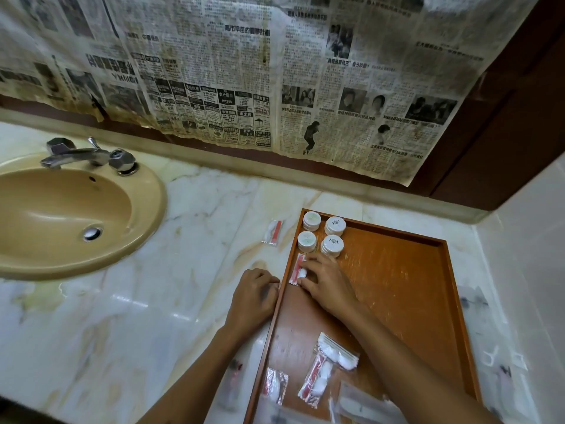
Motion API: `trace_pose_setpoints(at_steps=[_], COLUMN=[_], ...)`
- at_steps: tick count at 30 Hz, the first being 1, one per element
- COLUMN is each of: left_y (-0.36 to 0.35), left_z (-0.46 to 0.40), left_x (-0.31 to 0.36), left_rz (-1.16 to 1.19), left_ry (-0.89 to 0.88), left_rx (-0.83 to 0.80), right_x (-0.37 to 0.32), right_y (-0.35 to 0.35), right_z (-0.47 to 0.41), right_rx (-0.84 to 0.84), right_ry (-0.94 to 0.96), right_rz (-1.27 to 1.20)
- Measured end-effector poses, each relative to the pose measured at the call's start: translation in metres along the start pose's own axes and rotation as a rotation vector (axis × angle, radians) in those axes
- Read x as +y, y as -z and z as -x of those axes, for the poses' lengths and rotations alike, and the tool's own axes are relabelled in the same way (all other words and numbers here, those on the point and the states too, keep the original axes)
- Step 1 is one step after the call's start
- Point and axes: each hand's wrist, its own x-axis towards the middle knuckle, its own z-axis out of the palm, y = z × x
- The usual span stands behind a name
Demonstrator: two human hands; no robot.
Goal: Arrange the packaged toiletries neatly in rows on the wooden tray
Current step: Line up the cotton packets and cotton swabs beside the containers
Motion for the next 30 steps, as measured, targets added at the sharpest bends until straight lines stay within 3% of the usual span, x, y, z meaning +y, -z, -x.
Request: trace_pose_setpoints(at_steps=[23,30], left_y=[-0.0031,-0.0031], left_z=[0.0007,0.001], left_x=[-0.0071,-0.0081], left_rz=[0.032,0.038], left_ry=[-0.022,-0.034], left_rx=[0.035,0.04], right_x=[-0.0058,-0.0055], right_y=[-0.0084,-0.0086], right_z=[-0.0004,0.0088], right_rx=[0.089,0.197], right_ry=[-0.043,-0.081], right_rz=[-0.02,-0.218])
